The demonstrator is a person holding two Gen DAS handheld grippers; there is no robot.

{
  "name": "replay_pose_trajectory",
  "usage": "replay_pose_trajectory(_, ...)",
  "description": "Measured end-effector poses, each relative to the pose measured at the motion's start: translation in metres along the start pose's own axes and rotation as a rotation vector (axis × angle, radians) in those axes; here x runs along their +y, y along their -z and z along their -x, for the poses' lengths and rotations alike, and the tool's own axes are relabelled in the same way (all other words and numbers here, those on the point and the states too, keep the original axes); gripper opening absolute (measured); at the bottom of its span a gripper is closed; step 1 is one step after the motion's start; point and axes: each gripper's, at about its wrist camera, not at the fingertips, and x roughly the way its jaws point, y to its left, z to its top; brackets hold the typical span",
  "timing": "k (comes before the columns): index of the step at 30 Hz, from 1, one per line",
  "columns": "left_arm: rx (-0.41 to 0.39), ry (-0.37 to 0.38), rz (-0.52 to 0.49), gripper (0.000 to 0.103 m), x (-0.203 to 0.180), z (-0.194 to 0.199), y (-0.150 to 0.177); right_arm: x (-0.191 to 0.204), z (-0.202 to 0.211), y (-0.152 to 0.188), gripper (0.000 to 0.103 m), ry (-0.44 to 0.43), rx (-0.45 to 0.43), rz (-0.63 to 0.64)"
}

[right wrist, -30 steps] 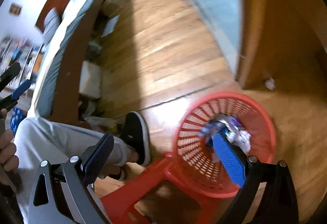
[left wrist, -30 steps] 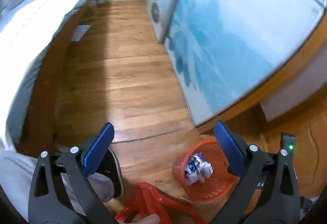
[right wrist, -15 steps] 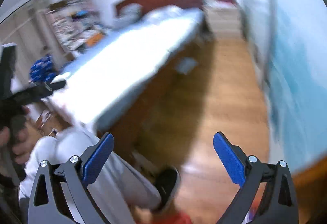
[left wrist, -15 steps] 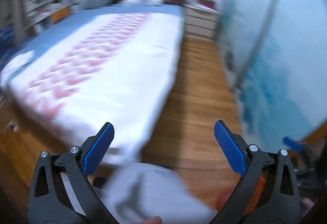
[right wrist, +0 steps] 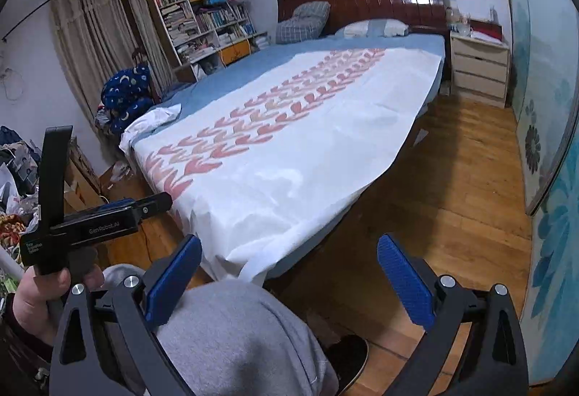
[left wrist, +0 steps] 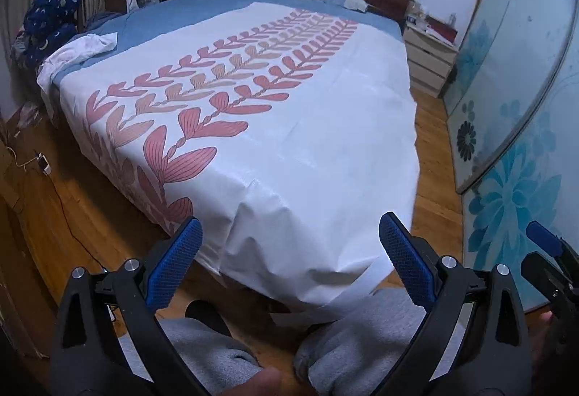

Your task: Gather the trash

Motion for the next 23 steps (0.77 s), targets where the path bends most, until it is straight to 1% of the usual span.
replay_pose_trajectory(4, 0.014, -0.024, 0.009, 0.097, 0.007, -0.008, 0.002, -0.008, -0.011, 0.016, 0.096, 0.003, 0.031, -0.013)
replay_pose_trajectory(8, 0.025, -0.012, 0.032, 0.097, 0.012, -0.015, 0.004, -0.009, -0.015, 0.022, 0.096, 0.011, 0.040, -0.005)
replay_pose_trajectory(11, 0.002, -0.003, 0.033, 0.097, 0.010, -0.014, 0.003, -0.010, -0.018, 0.026, 0.096, 0.013, 0.050, -0.010)
replay_pose_trajectory(14, 0.008, -0.013, 0.033, 0.097, 0.008, -0.015, 0.003, -0.011, -0.019, 0.028, 0.096, 0.013, 0.058, -0.013)
replay_pose_trajectory(17, 0.021, 0.002, 0.032, 0.097, 0.006, -0.016, 0.004, -0.011, -0.022, 0.029, 0.096, 0.012, 0.064, -0.010)
replay_pose_trajectory(19, 0.032, -0.010, 0.024, 0.097, 0.005, -0.017, 0.004, -0.011, -0.022, 0.030, 0.096, 0.011, 0.065, -0.012)
replay_pose_trajectory(23, 0.017, -0.025, 0.014, 0.097, 0.004, -0.012, 0.005, -0.013, -0.022, 0.031, 0.096, 0.011, 0.064, -0.019)
